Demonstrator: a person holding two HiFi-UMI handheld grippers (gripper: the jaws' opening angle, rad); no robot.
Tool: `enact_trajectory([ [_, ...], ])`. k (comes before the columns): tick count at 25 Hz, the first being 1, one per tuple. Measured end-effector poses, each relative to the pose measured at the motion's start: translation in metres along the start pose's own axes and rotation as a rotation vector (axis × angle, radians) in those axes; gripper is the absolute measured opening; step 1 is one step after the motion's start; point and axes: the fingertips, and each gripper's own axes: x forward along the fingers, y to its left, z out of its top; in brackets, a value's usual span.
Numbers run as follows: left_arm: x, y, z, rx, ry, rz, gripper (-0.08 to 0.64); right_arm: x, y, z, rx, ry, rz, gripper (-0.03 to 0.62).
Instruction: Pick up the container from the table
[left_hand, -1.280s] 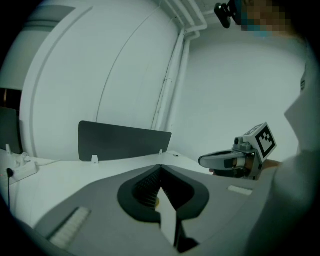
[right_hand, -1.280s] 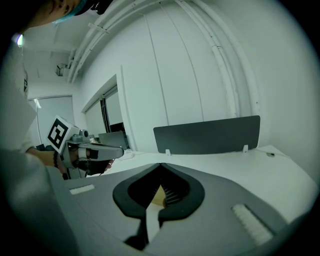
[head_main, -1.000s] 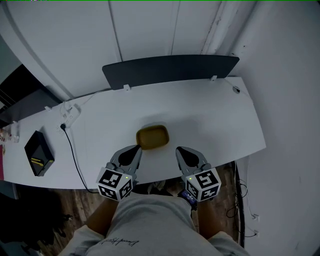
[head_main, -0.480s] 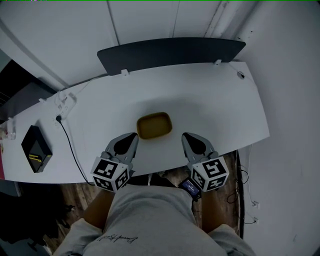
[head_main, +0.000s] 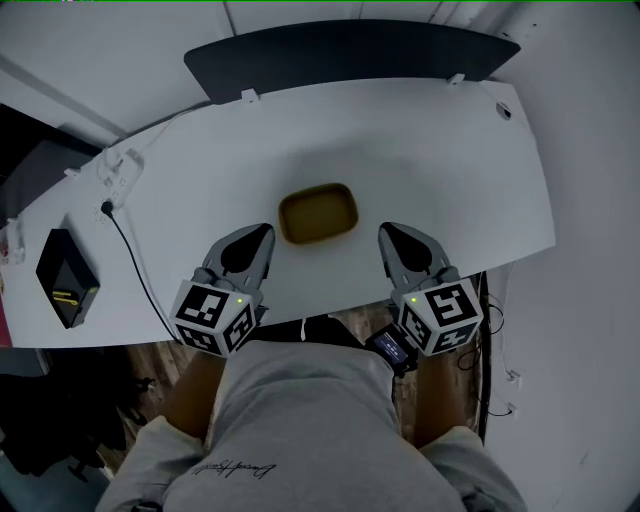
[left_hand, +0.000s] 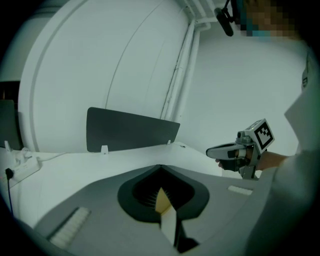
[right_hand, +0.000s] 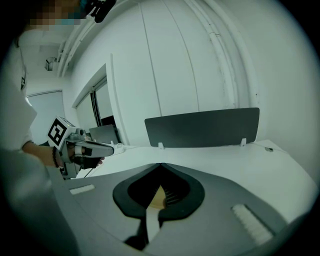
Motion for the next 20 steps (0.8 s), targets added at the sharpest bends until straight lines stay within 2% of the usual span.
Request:
enact_trajectory([
  [20,0.026,0.038,-0.034,-0.037,0.064,0.024,0.0,0.034,-0.022,-0.031,0.043,0.069,-0.032,0.015],
])
